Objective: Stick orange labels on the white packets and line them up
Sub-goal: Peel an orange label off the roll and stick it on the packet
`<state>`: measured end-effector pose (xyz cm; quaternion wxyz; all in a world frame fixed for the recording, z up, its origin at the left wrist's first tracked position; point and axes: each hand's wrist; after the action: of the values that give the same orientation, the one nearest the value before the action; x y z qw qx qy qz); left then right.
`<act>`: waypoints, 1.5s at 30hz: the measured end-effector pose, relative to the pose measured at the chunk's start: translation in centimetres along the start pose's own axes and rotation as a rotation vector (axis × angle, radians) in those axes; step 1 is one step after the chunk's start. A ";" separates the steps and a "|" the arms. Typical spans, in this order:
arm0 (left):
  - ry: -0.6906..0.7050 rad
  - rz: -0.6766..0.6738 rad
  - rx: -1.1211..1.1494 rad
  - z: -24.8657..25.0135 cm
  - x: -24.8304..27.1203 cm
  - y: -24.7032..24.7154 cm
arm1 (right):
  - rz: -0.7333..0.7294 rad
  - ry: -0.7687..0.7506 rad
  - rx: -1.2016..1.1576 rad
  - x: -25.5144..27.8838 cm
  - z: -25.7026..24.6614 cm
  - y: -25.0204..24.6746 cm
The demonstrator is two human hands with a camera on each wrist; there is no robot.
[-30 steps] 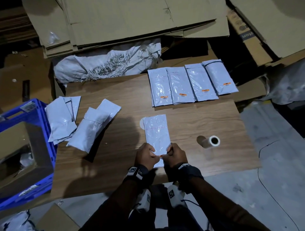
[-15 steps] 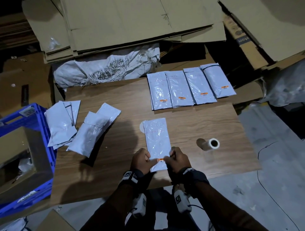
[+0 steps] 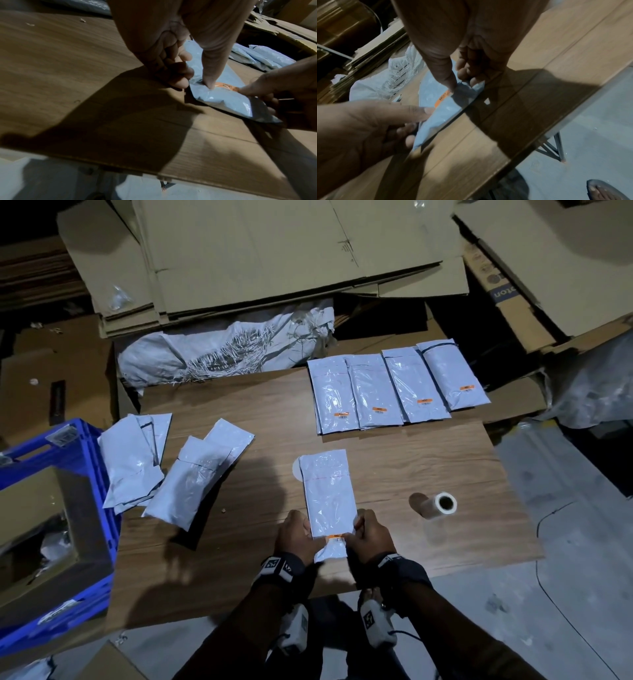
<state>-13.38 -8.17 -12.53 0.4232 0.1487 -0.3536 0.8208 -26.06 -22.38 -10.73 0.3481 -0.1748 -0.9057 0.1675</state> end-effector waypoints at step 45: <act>0.450 -0.225 0.221 25.1 -7.3 -2.4 | 0.267 -0.274 -0.121 -1.4 -7.0 -27.8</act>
<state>-8.47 -29.25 2.37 0.5608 0.0462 -0.1402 0.8147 -25.83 -46.25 5.19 0.1850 -0.2895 -0.9218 0.1795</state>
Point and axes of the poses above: each hand's wrist, its own x-axis away from the middle knuckle, its own y-axis out of the palm, z = x × y, and after that the axes turned 13 degrees about -z, right-handed
